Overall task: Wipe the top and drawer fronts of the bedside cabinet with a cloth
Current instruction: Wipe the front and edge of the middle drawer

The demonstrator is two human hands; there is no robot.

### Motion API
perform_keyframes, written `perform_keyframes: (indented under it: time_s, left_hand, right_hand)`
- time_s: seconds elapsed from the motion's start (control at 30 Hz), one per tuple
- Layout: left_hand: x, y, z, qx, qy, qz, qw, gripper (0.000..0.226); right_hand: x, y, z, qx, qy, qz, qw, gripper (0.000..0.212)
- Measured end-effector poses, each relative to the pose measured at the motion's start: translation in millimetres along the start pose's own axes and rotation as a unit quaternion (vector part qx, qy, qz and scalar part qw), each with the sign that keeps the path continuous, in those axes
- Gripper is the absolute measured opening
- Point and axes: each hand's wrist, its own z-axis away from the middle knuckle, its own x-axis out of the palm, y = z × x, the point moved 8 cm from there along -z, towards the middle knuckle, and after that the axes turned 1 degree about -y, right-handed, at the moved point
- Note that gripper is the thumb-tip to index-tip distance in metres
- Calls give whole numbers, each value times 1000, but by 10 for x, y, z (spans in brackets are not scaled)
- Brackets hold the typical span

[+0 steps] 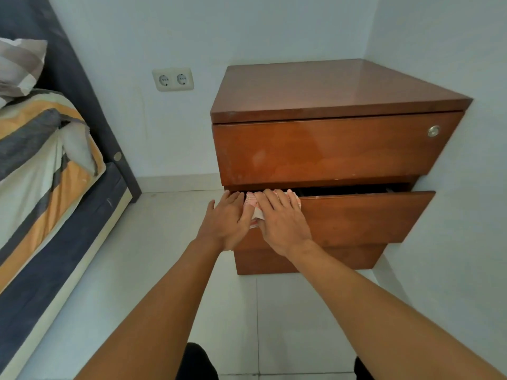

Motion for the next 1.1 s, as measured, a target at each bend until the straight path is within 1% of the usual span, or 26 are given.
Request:
perform_keyframes:
  time_s: [0.07, 0.13, 0.2, 0.3, 0.43, 0.67, 0.8, 0.9, 0.97, 1.03, 1.1]
  left_hand:
    - [104, 9, -35, -27, 2, -30, 999, 68]
    - [145, -7, -48, -47, 15, -49, 998, 70]
    - [136, -8, -47, -46, 25, -67, 996, 74]
    - [145, -3, -32, -29, 21, -84, 996, 79]
    - [166, -11, 1, -18, 23, -105, 994, 72]
    - [153, -31, 20, -15, 17, -114, 993, 76]
    - [169, -38, 34, -16, 12, -115, 993, 73]
    - [166, -28, 39, -19, 14, -115, 993, 75]
    - [161, -31, 33, -21, 11, -114, 993, 77]
    - [182, -33, 45, -19, 6, -112, 993, 72]
    - [225, 0, 37, -17, -4, -106, 994, 69]
  right_hand:
    - [-52, 226, 64, 16, -4, 15, 1000, 57]
    - [-122, 464, 131, 31, -5, 29, 999, 58]
    - [-188, 716, 202, 43, -13, 48, 998, 57]
    - [-301, 1084, 322, 57, -18, 71, 996, 54]
    - [-452, 1522, 482, 76, -13, 100, 992, 53]
    - [-640, 2234, 701, 103, 10, 132, 986, 48]
    - [-745, 2581, 854, 131, 17, 153, 979, 51]
    - [-762, 2769, 925, 135, 17, 150, 979, 52]
    - [-756, 2825, 928, 139, 11, 155, 978, 47]
    - [-732, 2879, 948, 144, 5, 169, 975, 43]
    - [-711, 2958, 976, 142, -13, 177, 974, 49]
